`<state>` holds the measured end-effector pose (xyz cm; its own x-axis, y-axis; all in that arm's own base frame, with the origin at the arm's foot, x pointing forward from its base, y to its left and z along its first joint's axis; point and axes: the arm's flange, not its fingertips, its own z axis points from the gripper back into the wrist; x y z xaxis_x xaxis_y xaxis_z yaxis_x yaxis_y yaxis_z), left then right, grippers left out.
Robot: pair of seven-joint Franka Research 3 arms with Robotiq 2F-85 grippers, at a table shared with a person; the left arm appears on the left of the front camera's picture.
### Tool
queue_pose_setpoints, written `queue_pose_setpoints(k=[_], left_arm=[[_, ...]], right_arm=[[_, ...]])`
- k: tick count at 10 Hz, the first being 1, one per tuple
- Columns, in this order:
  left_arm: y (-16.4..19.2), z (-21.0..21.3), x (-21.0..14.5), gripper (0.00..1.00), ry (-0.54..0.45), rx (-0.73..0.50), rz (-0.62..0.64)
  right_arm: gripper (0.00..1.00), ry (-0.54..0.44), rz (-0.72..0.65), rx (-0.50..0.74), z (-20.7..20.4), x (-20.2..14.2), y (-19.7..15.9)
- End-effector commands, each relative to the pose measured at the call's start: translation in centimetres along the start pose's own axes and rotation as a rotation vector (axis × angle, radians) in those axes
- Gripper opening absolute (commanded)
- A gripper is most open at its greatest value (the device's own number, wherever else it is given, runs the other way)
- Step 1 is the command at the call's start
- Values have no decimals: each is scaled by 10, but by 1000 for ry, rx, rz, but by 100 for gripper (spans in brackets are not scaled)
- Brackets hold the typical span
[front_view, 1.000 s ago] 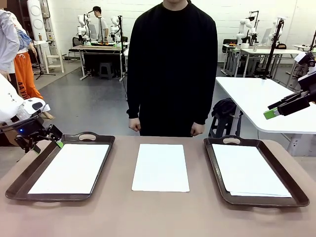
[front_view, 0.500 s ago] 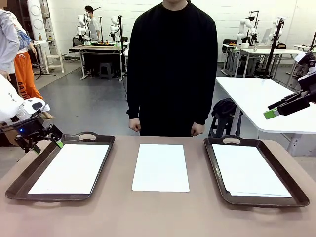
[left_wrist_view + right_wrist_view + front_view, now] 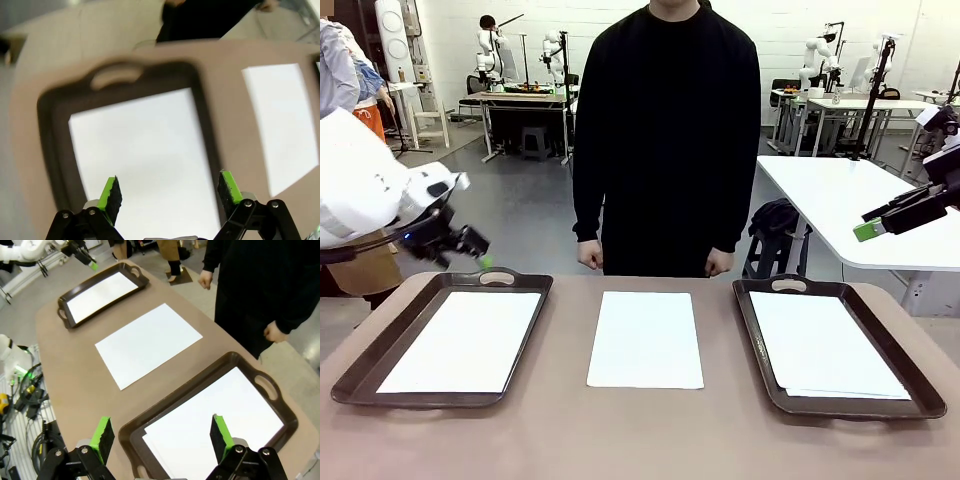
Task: Sort the A4 documents.
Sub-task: Receive the A4 Paper.
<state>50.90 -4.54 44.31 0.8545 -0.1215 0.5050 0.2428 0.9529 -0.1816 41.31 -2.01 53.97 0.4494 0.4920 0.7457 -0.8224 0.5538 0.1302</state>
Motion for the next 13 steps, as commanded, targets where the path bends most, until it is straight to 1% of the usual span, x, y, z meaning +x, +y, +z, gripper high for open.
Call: queue_pose_setpoints(k=[1, 2, 3, 4, 5, 6, 7, 8, 9, 11, 13], left_arm=[[-22, 46, -19, 100, -182, -187, -146], [-34, 71, -24, 100, -216, -285, -251], [-42, 91, -29, 100, -218, -378, -358], [-47, 103, -34, 100, -240, -423, -431], [-50, 108, -31, 100, -246, -418, -470], [-56, 116, -36, 100, -249, -409, -555], [-60, 115, -39, 100, -247, -377, -609], [-61, 102, -37, 100, -196, -359, -611], [-62, 95, -37, 100, -172, -337, -608], [-62, 93, -36, 100, -187, -345, -575], [-53, 97, -32, 100, -225, -324, -494]], right_arm=[[100, -26, -1, 6, -3, -2, 0], [100, -26, -1, 6, -3, -2, 0], [100, -26, -1, 6, -3, -2, 0], [100, -26, -1, 6, -3, -2, 0], [100, -26, -1, 6, -3, -2, 0], [100, -26, -1, 6, -3, -2, 0], [100, -26, -1, 6, -3, -2, 0], [100, -26, -1, 6, -3, -2, 0], [100, -26, -1, 6, -3, -2, 0], [100, -26, -1, 6, -3, -2, 0], [100, -26, -1, 6, -3, -2, 0]])
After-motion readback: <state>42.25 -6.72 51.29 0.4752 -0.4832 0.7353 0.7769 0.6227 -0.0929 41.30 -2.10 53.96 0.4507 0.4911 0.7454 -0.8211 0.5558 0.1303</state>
